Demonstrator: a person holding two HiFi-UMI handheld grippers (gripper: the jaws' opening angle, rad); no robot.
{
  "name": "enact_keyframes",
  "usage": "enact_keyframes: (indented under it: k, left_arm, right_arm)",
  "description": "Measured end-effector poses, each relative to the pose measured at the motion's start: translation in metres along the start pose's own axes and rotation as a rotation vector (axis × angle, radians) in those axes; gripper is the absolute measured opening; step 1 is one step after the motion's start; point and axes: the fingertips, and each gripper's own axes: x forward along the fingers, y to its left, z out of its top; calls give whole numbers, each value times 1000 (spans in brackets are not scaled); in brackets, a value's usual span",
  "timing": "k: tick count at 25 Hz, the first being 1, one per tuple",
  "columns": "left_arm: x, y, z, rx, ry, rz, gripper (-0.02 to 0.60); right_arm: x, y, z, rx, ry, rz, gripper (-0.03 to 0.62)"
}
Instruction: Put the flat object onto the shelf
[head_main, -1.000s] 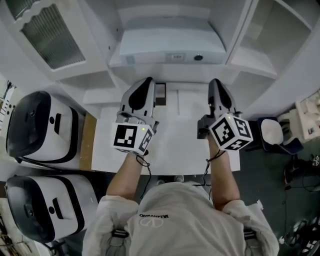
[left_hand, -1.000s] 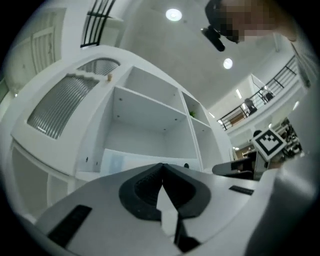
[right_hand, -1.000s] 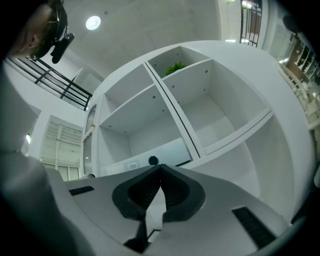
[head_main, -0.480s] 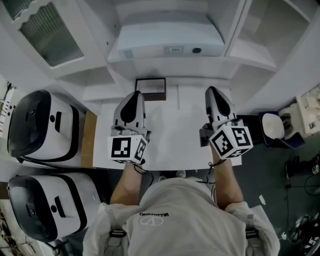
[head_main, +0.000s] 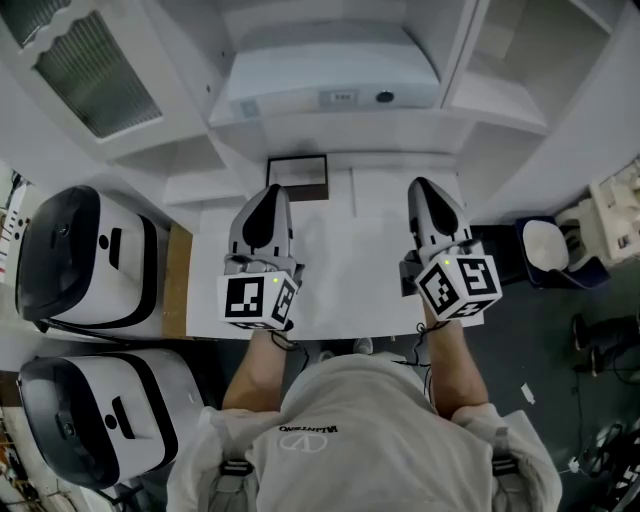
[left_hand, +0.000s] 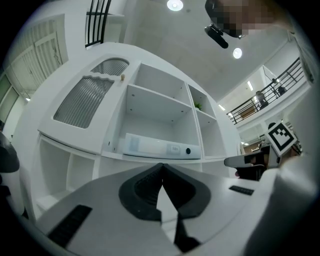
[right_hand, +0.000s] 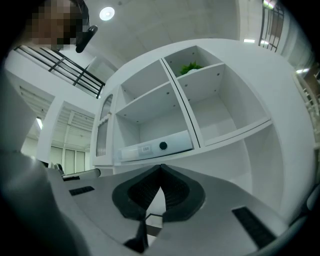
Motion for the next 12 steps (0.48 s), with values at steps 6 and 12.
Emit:
enact_keyframes:
  k: [6,12]
  left_arm:
    - [0,-3,-1,-10,0,-3,5]
    - [1,-2,-3,-24,3,-5,5]
  right_arm:
    - [-2,0,-1,-8,12,0,9]
    - [-1,1,-5,-12,21,1,9]
